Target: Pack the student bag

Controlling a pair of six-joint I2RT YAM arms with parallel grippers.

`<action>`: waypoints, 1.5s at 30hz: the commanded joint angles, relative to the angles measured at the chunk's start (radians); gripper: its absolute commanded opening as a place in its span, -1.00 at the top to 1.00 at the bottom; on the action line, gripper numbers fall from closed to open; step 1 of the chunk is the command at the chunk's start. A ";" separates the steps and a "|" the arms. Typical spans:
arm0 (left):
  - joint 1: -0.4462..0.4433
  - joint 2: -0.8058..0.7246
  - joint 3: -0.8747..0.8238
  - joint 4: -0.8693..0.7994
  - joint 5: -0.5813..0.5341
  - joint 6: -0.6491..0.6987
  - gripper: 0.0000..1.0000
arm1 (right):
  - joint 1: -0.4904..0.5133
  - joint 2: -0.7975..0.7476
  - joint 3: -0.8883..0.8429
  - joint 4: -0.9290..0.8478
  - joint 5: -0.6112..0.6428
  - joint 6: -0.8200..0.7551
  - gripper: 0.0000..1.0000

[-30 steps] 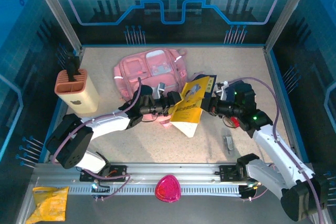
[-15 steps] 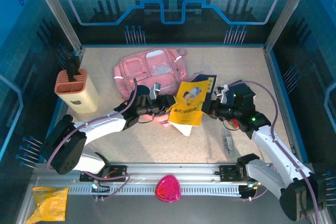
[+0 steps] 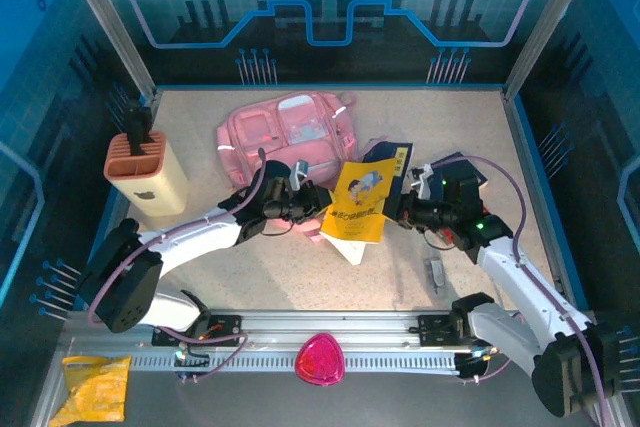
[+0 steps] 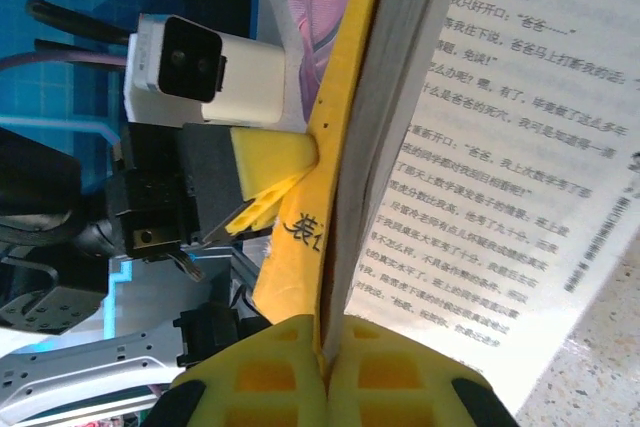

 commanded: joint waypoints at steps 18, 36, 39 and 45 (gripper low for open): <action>-0.003 -0.074 0.231 -0.001 -0.087 -0.038 1.00 | -0.067 0.039 -0.051 0.100 -0.084 0.065 -0.99; -0.043 -0.068 0.250 0.153 -0.227 -0.170 1.00 | -0.064 0.062 -0.104 0.620 -0.201 0.456 -0.99; -0.040 -0.071 0.227 0.136 -0.239 -0.162 1.00 | -0.067 0.050 -0.108 0.680 -0.207 0.513 -0.99; -0.036 -0.104 0.201 0.022 -0.295 -0.074 1.00 | -0.081 0.002 -0.094 0.647 -0.195 0.522 -0.99</action>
